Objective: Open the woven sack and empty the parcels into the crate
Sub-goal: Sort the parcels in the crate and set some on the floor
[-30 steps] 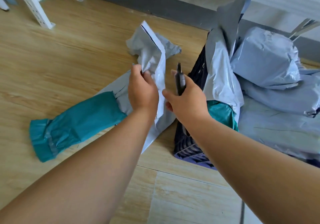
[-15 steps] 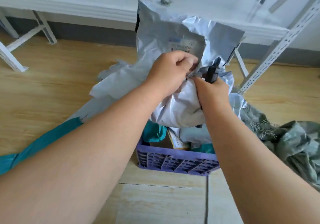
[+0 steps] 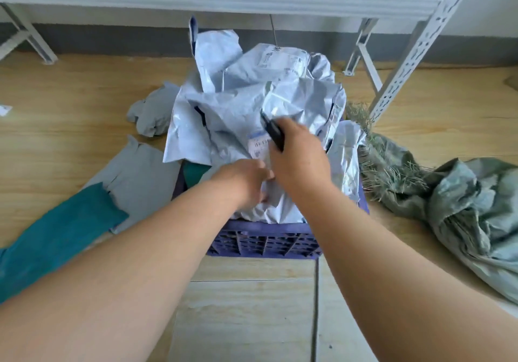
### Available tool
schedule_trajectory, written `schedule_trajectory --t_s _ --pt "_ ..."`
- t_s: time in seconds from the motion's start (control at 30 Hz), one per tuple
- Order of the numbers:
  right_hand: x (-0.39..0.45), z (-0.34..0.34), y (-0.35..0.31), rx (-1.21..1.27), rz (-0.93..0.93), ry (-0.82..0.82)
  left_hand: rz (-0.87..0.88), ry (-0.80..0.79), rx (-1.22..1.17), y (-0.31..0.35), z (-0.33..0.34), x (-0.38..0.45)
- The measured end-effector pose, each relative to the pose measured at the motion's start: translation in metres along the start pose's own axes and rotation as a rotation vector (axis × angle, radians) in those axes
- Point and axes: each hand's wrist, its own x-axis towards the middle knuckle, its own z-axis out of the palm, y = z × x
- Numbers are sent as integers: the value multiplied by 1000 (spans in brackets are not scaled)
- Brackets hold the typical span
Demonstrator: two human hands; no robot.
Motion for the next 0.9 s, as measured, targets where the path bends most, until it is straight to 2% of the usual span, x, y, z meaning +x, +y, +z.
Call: schedule_trajectory --t_s 0.13,0.23,0.33,0.4,0.47,0.57,0.67,0.73,0.77,0.83,0.9 --pt "-3 33 21 -273 190 -413 81 -207 190 -5 12 9" --pt "1 44 28 -353 213 -517 135 -328 301 -11 20 18" --pt "6 46 22 -376 221 -571 95 -290 237 -12 20 19" --pt "6 43 17 -317 263 -501 80 -204 132 -15 21 12" --pt "1 39 7 -236 287 -312 115 -57 -23 -23 22 0" --pt "-6 36 -20 -172 225 -73 187 209 -174 -44 12 -19" --pt "-8 39 -60 -50 108 -13 210 604 -321 -91 0 -29" --pt "-10 47 -93 44 16 -16 124 875 -398 -141 -2 -39" --pt "-12 53 -109 89 -25 -29 42 956 -413 -167 2 -44" --pt "-17 75 -138 141 -97 -100 -139 972 -419 -217 18 -54" --pt "-24 102 -163 131 -127 -235 -290 803 -401 -260 45 -60"
